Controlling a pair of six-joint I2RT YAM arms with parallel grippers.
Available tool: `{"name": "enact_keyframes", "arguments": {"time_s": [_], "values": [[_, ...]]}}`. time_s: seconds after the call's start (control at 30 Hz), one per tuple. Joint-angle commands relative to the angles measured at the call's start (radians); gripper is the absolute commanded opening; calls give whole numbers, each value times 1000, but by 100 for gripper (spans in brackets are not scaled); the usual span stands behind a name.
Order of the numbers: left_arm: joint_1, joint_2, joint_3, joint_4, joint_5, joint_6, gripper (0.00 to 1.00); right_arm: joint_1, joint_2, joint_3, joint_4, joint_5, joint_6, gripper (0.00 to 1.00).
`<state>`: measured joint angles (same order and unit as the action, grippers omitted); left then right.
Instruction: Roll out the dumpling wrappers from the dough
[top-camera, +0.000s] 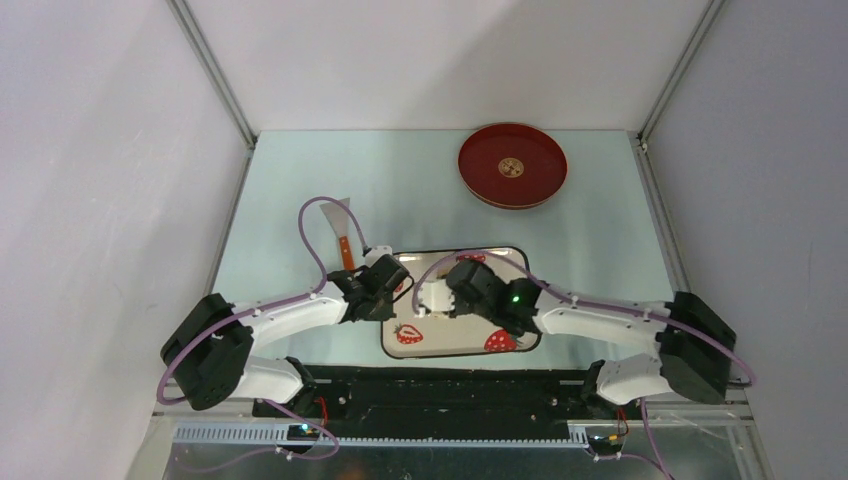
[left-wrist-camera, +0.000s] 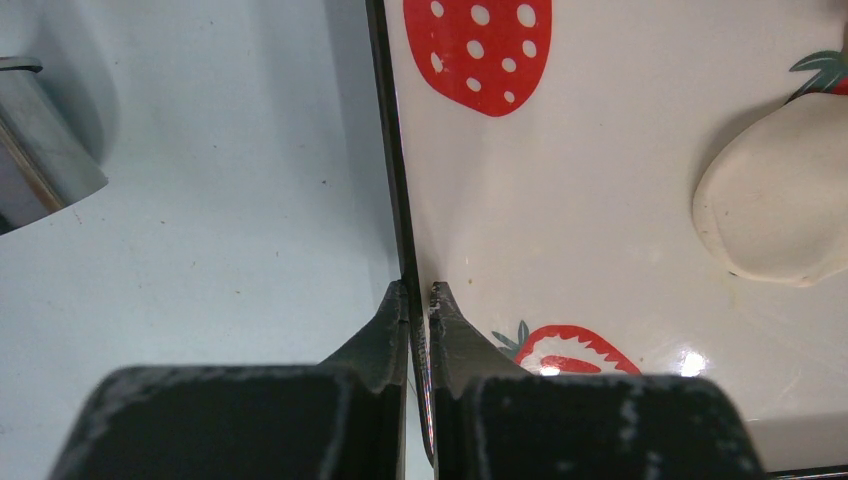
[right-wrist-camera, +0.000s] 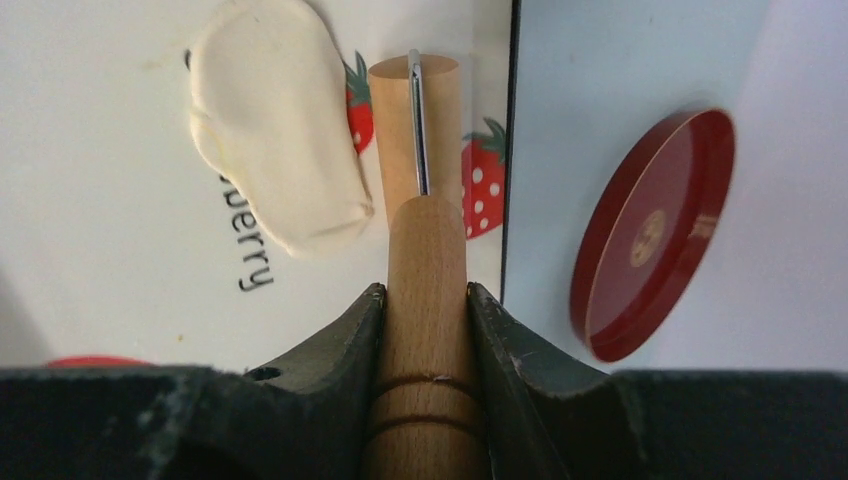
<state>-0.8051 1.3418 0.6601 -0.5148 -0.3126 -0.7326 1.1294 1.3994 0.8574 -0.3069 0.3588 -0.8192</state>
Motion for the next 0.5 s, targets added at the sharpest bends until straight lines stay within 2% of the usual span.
{"name": "enact_keyframes", "arguments": {"time_s": [0.0,0.23,0.47], "values": [[2,62,-69,-124,-41,35,2,-79,-122,-15,-66,-130,58,0],[1,59,-71,-125,-42,33,2,-40,-268,11,-145,-89,-6,0],[2,58,-72,-125,-40,33,2,61,-218,33,-186,-75,-49,0]]}}
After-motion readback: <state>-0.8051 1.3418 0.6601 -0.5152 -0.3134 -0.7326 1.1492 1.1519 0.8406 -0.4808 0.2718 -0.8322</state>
